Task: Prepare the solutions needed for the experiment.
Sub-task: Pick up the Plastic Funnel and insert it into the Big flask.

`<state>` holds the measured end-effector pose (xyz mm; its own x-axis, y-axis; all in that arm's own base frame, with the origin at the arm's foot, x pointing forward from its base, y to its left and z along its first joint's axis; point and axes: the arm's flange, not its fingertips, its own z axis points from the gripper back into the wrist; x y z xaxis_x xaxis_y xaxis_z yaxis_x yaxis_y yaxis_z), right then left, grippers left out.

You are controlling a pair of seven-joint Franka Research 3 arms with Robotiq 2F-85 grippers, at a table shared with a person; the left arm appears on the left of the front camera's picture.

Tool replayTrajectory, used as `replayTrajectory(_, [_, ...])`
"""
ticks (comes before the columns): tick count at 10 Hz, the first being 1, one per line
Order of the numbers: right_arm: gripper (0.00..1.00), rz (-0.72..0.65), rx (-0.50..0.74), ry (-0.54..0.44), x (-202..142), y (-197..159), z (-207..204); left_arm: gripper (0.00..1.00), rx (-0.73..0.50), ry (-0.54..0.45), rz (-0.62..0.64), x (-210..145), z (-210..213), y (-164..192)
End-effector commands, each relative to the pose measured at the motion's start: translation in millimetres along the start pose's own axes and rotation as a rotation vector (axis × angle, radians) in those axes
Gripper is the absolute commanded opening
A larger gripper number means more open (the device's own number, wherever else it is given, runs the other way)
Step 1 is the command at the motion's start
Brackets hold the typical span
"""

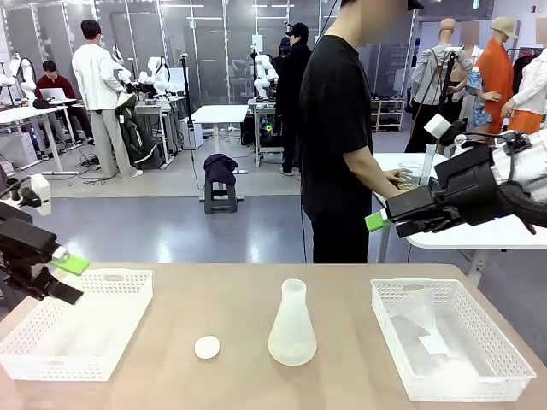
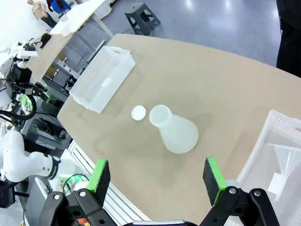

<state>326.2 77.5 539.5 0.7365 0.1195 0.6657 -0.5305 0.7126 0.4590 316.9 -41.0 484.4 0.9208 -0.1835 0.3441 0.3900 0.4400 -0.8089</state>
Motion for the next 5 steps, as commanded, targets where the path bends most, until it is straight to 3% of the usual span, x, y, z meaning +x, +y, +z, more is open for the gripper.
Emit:
replayTrajectory(1, [1.00, 0.075, -0.030, 0.011, -51.3, 2.5, -4.6, 1.00, -0.042, -0.048, 0.007, 10.1, -5.6, 5.4])
replayTrajectory(3, [1.00, 0.140, -0.194, 0.085, -47.3, -0.5, -13.7, 1.00, 0.000, 0.000, 0.000, 0.0, 0.0, 0.0])
replayTrajectory(4, [1.00, 0.267, -0.344, 0.147, -44.3, -6.7, -17.2, 1.00, 0.000, 0.000, 0.000, 0.0, 0.0, 0.0])
replayTrajectory(5, [1.00, 0.511, -0.459, 0.262, -41.0, -15.7, -19.9, 1.00, 0.000, 0.000, 0.000, 0.0, 0.0, 0.0])
